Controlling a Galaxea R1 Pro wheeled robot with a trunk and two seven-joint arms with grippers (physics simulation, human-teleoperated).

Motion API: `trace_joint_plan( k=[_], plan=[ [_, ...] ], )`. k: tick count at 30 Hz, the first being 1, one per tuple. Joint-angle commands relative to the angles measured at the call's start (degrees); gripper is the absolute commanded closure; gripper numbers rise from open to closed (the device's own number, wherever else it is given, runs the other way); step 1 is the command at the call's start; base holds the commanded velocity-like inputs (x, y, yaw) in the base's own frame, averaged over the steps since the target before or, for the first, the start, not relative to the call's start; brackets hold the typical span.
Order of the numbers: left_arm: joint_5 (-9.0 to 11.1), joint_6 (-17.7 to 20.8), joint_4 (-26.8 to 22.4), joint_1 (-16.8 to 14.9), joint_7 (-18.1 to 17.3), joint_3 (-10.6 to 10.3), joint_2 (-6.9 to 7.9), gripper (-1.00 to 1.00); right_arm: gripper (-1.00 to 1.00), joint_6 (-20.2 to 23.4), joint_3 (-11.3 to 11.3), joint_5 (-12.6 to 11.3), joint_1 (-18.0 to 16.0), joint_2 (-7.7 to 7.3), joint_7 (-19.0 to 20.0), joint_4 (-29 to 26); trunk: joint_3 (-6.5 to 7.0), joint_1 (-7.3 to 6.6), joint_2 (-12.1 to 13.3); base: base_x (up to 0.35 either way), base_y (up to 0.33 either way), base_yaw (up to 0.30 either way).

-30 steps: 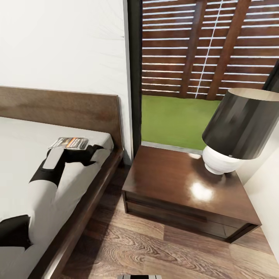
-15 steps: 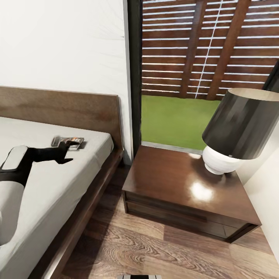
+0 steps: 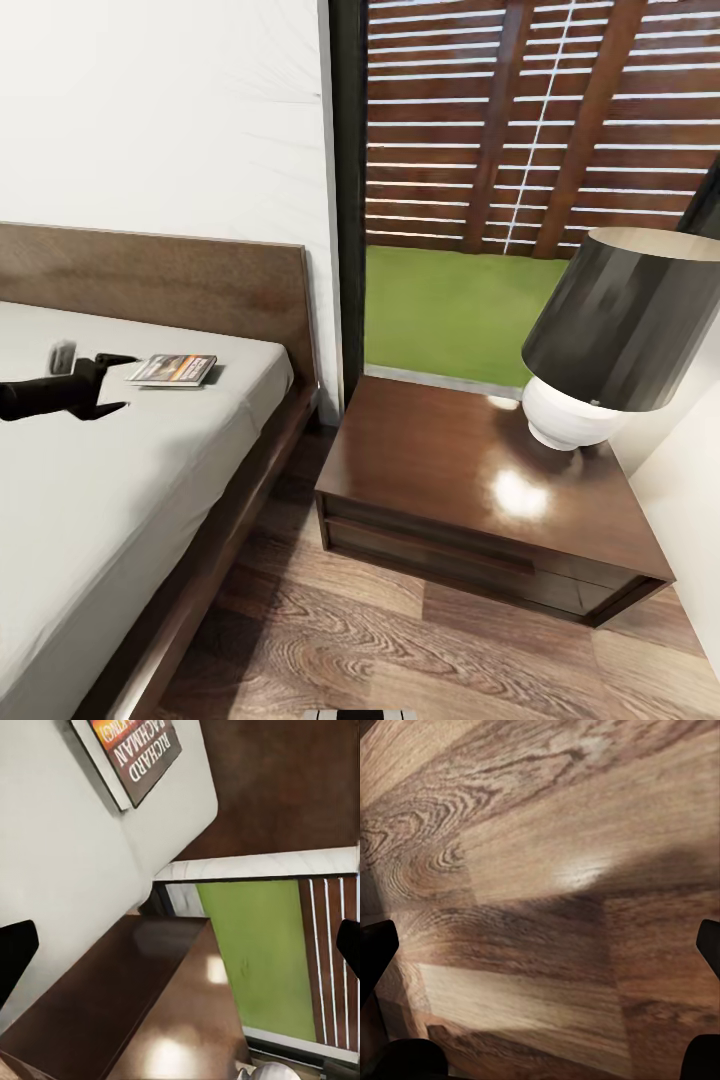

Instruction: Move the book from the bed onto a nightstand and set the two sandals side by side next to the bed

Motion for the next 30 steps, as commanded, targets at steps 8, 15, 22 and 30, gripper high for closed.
trace_joint_plan(
  k=[8, 15, 22, 30],
  plan=[
    [1.21, 0.32, 0.67, -0.03, 0.51, 0.76, 4.17, -1.00, -1.00, 0.56, 0.17, -0.63, -0.08, -0.04, 0.33, 0.15, -0.05, -0.01, -0.02, 0.000, 0.000, 0.000],
    [2.23, 0.62, 0.97, -0.03, -0.45, 0.79, 5.27, -1.00, -1.00, 0.57, 0.14, -0.74, -0.09, -0.05, 0.33, 0.15, -0.05, -0.01, -0.02, 0.000, 0.000, 0.000],
    [3.14, 0.84, 1.11, 0.11, -3.11, 0.70, 5.57, -1.00, -1.00, 0.57, 0.14, -0.82, -0.09, -0.05, 0.33, 0.15, -0.05, -0.01, -0.02, 0.000, 0.000, 0.000],
    [2.93, 0.86, 1.23, 0.14, -3.58, 0.68, 5.58, -1.00, -1.00, 0.57, 0.14, -0.87, -0.07, -0.01, 0.33, 0.15, -0.05, -0.01, -0.02, 0.000, 0.000, 0.000]
  ],
)
